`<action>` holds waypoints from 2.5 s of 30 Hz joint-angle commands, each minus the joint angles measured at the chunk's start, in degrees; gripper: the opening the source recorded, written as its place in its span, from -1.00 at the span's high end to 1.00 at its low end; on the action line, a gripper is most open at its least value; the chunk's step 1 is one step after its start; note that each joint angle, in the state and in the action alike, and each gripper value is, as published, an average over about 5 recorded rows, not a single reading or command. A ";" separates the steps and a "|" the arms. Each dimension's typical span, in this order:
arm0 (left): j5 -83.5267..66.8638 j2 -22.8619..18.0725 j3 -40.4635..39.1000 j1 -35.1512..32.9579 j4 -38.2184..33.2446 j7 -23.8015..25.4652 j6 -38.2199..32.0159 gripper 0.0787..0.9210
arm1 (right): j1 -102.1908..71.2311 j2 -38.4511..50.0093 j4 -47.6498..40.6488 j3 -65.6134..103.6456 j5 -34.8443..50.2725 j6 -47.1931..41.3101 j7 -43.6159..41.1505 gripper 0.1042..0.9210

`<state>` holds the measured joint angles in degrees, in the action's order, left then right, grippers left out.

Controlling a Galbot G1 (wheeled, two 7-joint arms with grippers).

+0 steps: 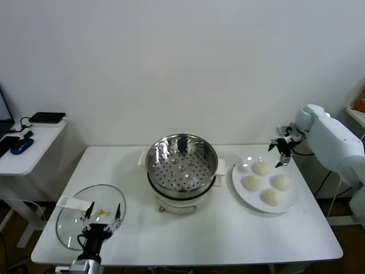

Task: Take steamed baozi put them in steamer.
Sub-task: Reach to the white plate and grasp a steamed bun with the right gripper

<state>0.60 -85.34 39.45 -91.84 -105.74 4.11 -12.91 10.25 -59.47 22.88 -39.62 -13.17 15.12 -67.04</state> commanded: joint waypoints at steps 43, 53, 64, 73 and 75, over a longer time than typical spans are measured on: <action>-0.24 -0.19 0.10 -0.56 0.14 0.00 -0.18 -0.77 | -7.55 -6.07 -7.94 21.10 -21.54 2.29 11.10 -0.76; -0.25 -0.31 0.08 -0.67 0.10 -0.01 -0.19 -0.77 | -7.92 -6.25 -8.08 21.64 -22.03 1.89 11.22 -0.58; -0.27 -0.41 0.07 -0.81 0.05 -0.03 -0.33 -0.77 | -8.01 -6.88 -8.18 23.41 -23.95 1.78 11.12 -0.54; -0.32 -0.44 0.21 -1.08 -0.07 -0.06 -0.47 -0.77 | -8.38 -6.31 -7.49 24.00 -24.21 2.05 10.86 -0.45; -0.32 -0.48 0.22 -1.08 -0.09 -0.06 -0.47 -0.77 | -8.31 -6.15 -7.00 24.01 -24.16 2.17 10.74 -0.45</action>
<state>0.28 -85.82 39.65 -92.91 -105.80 4.04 -13.35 1.89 -65.64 15.50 -15.99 -36.91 17.28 -56.25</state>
